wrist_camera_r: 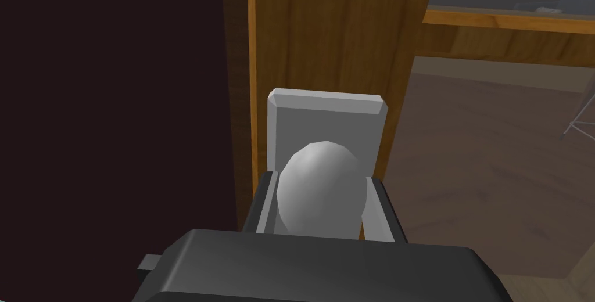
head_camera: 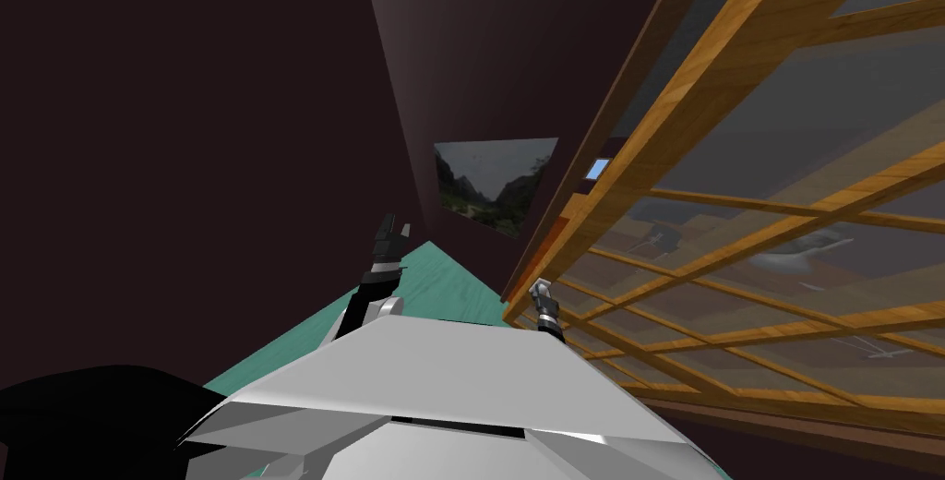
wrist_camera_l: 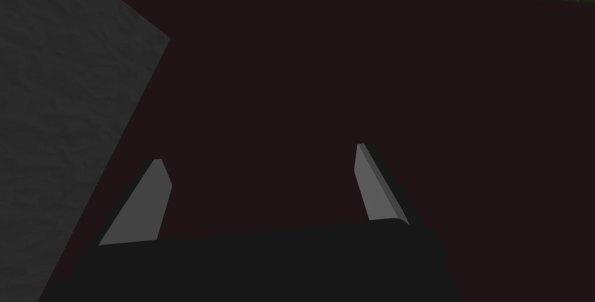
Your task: Pull the door open
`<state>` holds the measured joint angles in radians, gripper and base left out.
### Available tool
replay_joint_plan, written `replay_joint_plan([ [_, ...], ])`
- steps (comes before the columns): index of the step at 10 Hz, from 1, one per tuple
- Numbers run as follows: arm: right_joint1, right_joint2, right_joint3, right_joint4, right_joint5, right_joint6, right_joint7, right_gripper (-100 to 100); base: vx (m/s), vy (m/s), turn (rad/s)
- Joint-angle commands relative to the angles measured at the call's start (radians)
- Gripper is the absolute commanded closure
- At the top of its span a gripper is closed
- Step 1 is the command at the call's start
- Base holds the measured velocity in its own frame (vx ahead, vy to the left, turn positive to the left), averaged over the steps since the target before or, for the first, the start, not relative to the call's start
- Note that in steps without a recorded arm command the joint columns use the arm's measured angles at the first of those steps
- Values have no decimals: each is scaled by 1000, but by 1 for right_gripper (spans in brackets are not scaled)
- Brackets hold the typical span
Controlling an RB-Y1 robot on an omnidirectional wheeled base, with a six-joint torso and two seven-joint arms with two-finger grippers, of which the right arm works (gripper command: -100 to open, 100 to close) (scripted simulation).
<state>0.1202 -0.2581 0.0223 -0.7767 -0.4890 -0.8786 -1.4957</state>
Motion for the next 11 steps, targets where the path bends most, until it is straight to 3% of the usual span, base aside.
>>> replay_joint_plan([
  [1, 1, 1, 1, 0, 0, 0, 0, 100, -32, 10, 9],
  [4, 1, 1, 1, 0, 0, 0, 0, 100, -9, 3, 0],
  [11, 44, -63, 86, -33, 45, -20, -101, 100, -192, -14, 94],
])
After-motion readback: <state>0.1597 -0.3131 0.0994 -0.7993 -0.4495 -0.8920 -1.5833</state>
